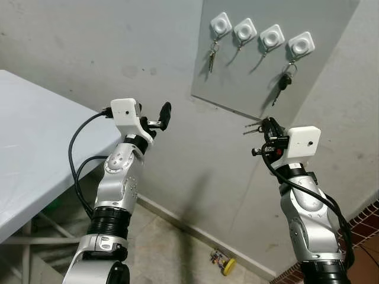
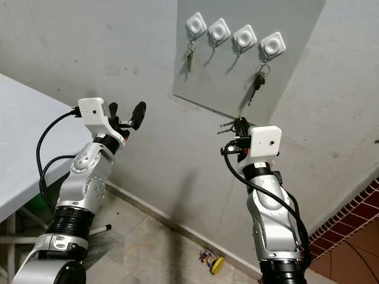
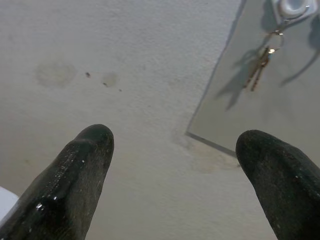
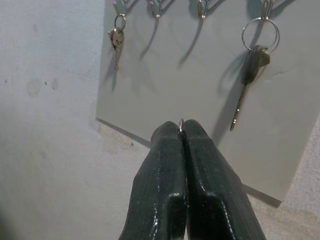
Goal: Hang keys on a hook
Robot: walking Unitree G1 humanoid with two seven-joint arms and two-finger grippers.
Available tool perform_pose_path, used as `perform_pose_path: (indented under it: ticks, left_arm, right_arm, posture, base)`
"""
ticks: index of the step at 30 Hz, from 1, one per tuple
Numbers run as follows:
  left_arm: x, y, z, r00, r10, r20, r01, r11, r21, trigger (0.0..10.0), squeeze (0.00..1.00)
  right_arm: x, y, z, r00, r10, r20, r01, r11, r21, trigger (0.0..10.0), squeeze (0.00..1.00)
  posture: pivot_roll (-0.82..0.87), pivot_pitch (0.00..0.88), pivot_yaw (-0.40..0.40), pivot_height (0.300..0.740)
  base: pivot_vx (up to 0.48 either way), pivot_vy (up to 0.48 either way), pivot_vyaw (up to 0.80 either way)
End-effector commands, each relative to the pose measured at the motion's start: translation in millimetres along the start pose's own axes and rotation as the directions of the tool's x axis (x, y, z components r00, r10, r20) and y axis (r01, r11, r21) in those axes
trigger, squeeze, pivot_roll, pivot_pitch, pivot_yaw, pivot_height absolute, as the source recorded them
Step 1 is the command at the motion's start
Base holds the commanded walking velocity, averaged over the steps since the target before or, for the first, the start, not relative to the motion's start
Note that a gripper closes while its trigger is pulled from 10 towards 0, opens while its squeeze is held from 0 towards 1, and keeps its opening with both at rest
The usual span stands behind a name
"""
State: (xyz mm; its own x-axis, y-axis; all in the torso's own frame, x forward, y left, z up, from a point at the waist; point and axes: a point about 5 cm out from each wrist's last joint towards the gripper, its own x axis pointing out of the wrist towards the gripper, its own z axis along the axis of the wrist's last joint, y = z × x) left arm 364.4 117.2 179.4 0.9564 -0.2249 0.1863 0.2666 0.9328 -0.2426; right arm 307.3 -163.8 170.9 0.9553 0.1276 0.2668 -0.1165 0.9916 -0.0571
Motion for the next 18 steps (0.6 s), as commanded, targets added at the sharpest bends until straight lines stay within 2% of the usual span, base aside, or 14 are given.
perform_pose_path:
  ticks: [1, 4, 18]
  left_arm:
    - [2.7, -4.7, 0.3, 1.0, -0.01, -0.006, 0.01, 1.0, -0.008, 10.0, 0.0]
    - [2.7, -4.6, 0.3, 1.0, -0.011, -0.007, 0.011, 1.0, -0.008, 10.0, 0.0]
    - [2.8, -3.3, 0.8, 1.0, -0.01, -0.005, 0.01, 1.0, -0.009, 10.0, 0.0]
  right_arm:
    - [1.3, -3.0, 5.6, 1.0, -0.001, 0.018, 0.002, 1.0, -0.011, 10.0, 0.0]
    - [0.8, -3.0, 5.7, 1.0, 0.002, 0.016, -0.002, 1.0, -0.015, 10.0, 0.0]
    - [1.0, -3.0, 5.8, 1.0, 0.003, 0.018, -0.003, 1.0, -0.012, 10.0, 0.0]
  posture:
    - [-0.03, 0.0, -0.086, 0.711]
    - [-0.03, 0.0, -0.086, 0.711]
    - [-0.03, 0.0, -0.086, 0.711]
  base:
    - [0.0, 0.0, 0.0]
    - [0.0, 0.0, 0.0]
    - [0.284, 0.0, 0.0]
